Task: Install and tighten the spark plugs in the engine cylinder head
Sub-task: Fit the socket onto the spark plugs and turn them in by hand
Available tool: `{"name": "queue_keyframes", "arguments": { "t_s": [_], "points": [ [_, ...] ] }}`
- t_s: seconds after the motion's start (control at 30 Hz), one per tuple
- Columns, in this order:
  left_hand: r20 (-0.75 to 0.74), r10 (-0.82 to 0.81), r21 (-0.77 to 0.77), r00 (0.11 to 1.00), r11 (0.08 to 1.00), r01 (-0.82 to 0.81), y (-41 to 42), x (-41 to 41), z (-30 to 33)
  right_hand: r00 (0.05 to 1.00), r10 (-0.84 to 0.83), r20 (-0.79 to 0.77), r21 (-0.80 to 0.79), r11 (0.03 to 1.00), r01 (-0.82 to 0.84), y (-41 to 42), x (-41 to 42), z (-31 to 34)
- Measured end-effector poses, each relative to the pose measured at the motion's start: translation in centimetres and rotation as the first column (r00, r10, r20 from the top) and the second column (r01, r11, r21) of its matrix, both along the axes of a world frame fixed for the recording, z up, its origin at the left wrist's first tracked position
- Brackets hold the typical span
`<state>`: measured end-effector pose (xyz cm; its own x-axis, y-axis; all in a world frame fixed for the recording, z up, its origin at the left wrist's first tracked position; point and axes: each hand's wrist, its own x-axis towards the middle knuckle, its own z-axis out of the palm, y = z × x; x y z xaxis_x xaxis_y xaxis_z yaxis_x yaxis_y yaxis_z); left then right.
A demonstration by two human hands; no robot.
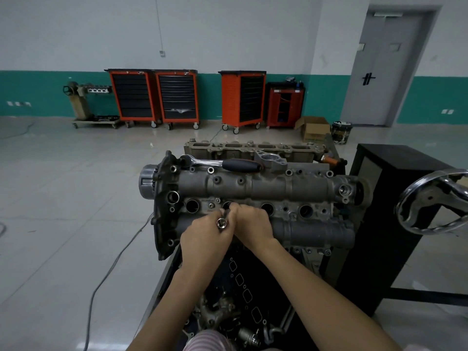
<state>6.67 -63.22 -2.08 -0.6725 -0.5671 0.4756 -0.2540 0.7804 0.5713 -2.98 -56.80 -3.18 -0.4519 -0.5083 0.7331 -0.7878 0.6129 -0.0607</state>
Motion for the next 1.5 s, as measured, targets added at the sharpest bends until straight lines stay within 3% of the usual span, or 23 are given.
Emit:
{"name": "queue_keyframes", "arguments": {
  "t_s": [0.13, 0.23, 0.33, 0.63, 0.9, 1.03, 1.23, 1.4, 1.5],
  "points": [
    [-0.025, -0.008, -0.033, 1.000, 0.999, 0.007, -0.1, 0.0, 0.0, 0.996, 0.070, 0.061, -0.047, 0.997, -0.067, 0.1, -0.3, -0.3],
    [-0.044, -0.081, 0.008, 0.996, 0.997, 0.082, -0.3, -0.1, -0.1, 0.989, 0.026, 0.148, 0.094, 0.995, -0.040, -0.1, -0.8, -0.5],
    [-0.037, -0.111, 0.025, 0.993, 0.993, 0.112, -0.3, -0.1, -0.2, 0.984, 0.020, 0.176, 0.121, 0.992, -0.041, -0.1, -1.2, -1.0],
    [0.008, 0.000, -0.042, 1.000, 0.999, 0.001, -0.3, -0.1, -0.1, 1.000, -0.021, -0.016, -0.020, 1.000, 0.021, -0.2, -0.2, -0.2],
    [-0.041, -0.038, -0.088, 0.998, 0.996, 0.034, -0.5, 0.0, -0.4, 0.995, 0.020, 0.093, -0.067, 0.998, -0.013, -0.2, 0.1, 0.0],
    [-0.087, -0.056, -0.075, 0.995, 0.996, 0.049, -0.1, 0.2, -0.4, 0.981, 0.031, 0.192, 0.028, 0.999, -0.037, 0.0, -0.3, -0.3],
    [-0.008, -0.009, -0.051, 1.000, 0.999, 0.008, -0.1, 0.2, -0.1, 0.996, -0.018, 0.085, 0.056, 0.998, 0.013, -0.2, -0.3, -0.3],
    [-0.064, -0.002, -0.122, 0.998, 0.993, -0.006, 0.3, 0.2, -0.2, 0.992, 0.059, 0.110, -0.046, 0.997, -0.054, 0.1, -0.3, -0.4],
    [-0.073, -0.064, -0.084, 0.995, 0.995, 0.057, -0.1, 0.3, 0.1, 0.978, 0.054, 0.203, 0.044, 0.997, -0.064, 0.1, -0.6, -0.4]
  ]
}}
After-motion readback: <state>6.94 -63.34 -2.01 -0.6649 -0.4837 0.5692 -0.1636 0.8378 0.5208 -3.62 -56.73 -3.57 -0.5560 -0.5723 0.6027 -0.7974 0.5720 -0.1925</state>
